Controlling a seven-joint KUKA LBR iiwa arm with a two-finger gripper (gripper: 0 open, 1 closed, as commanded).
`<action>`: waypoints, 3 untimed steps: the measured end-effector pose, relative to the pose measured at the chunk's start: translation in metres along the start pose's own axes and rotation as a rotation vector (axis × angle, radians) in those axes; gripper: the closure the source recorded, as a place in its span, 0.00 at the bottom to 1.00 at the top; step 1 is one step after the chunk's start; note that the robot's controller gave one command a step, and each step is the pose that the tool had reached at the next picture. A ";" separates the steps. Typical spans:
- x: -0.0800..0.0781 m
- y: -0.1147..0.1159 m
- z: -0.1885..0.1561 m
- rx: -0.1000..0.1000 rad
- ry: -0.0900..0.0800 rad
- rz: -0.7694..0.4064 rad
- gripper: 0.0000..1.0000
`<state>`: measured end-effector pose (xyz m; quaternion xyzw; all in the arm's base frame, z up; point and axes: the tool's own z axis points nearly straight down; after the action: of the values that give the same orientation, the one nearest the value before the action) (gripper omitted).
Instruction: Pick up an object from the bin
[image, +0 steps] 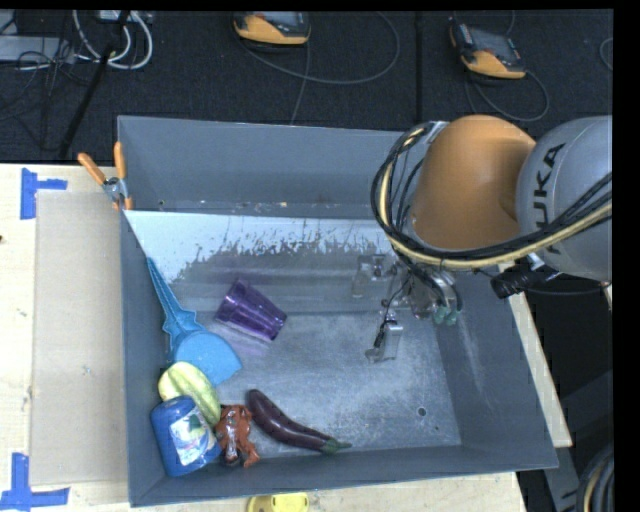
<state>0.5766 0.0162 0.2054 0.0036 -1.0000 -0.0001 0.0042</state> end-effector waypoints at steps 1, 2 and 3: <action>-0.001 0.000 -0.005 0.000 -0.008 0.000 0.00; -0.012 0.053 0.040 0.001 -0.014 -0.027 0.00; -0.034 0.061 0.100 -0.003 -0.014 -0.058 0.00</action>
Offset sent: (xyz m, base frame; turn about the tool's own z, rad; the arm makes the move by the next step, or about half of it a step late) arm 0.0171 0.1055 -0.0872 -0.0653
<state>0.6092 0.0771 0.1051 0.0327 -0.9995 -0.0016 -0.0026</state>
